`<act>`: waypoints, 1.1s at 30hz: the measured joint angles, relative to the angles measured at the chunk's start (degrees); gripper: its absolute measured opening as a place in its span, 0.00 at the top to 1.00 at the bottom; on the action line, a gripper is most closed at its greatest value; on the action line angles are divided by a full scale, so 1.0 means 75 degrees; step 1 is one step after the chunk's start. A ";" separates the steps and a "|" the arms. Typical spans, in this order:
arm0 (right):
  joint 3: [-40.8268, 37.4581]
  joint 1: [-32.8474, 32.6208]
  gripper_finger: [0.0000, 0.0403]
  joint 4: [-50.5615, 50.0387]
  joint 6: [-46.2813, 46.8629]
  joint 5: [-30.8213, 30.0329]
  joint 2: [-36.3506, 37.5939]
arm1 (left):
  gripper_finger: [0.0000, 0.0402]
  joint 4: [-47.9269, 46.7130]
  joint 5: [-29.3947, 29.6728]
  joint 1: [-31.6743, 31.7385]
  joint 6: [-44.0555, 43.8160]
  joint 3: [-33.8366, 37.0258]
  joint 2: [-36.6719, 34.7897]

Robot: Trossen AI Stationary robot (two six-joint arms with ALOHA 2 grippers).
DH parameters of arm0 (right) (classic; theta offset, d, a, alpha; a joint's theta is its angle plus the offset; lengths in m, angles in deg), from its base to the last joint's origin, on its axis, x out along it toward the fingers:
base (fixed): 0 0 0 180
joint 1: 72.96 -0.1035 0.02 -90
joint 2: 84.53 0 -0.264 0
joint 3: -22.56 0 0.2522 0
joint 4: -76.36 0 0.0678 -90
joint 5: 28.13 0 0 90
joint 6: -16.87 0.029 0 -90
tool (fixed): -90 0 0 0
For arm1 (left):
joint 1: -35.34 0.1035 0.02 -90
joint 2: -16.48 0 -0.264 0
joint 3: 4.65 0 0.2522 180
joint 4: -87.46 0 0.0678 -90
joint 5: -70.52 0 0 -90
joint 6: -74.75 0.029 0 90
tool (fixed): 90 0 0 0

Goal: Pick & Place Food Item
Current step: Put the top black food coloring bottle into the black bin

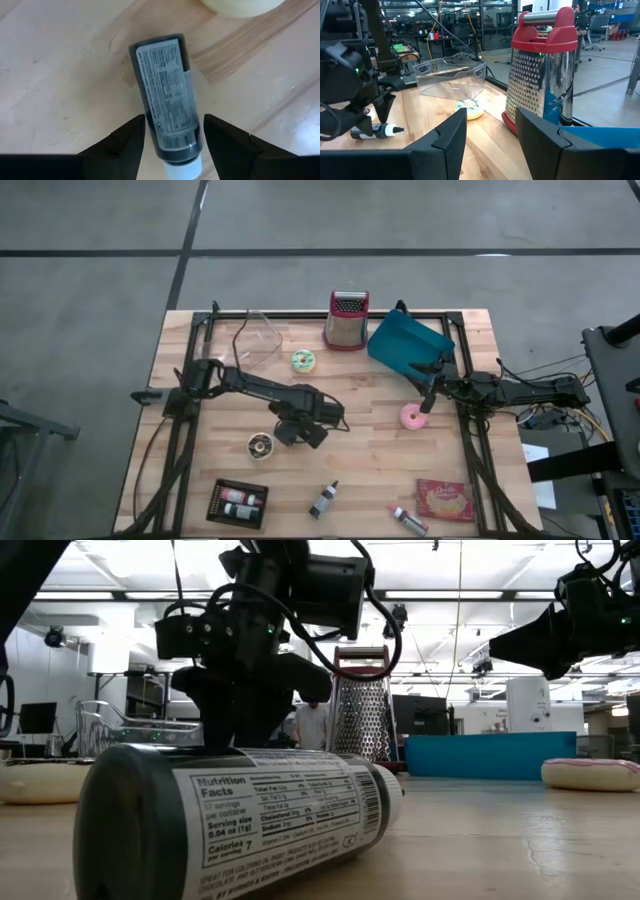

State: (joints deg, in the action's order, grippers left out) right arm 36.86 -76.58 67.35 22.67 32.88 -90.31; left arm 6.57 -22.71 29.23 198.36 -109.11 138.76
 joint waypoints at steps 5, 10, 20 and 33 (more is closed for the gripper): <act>0.0000 0.0003 0.59 0.0000 0.0000 0.0000 0.0000 | 0.49 0.0248 -0.0024 0.0000 0.0123 0.0088 -0.0003; 0.0001 0.0001 0.59 0.0000 0.0000 0.0000 0.0000 | 0.52 0.0356 -0.0026 -0.0003 0.0152 0.0158 -0.0008; 0.0002 0.0003 0.59 0.0000 0.0000 0.0000 0.0000 | 0.62 0.0370 -0.0034 0.0000 0.0152 0.0161 -0.0012; 0.0003 0.0000 0.59 0.0000 0.0000 0.0000 0.0003 | 0.62 -0.0403 -0.0050 -0.0108 0.0291 -0.0453 -0.0050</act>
State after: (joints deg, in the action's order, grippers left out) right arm 36.88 -76.58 67.35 22.67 32.88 -90.29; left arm 3.54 -23.08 28.42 200.54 -112.51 138.39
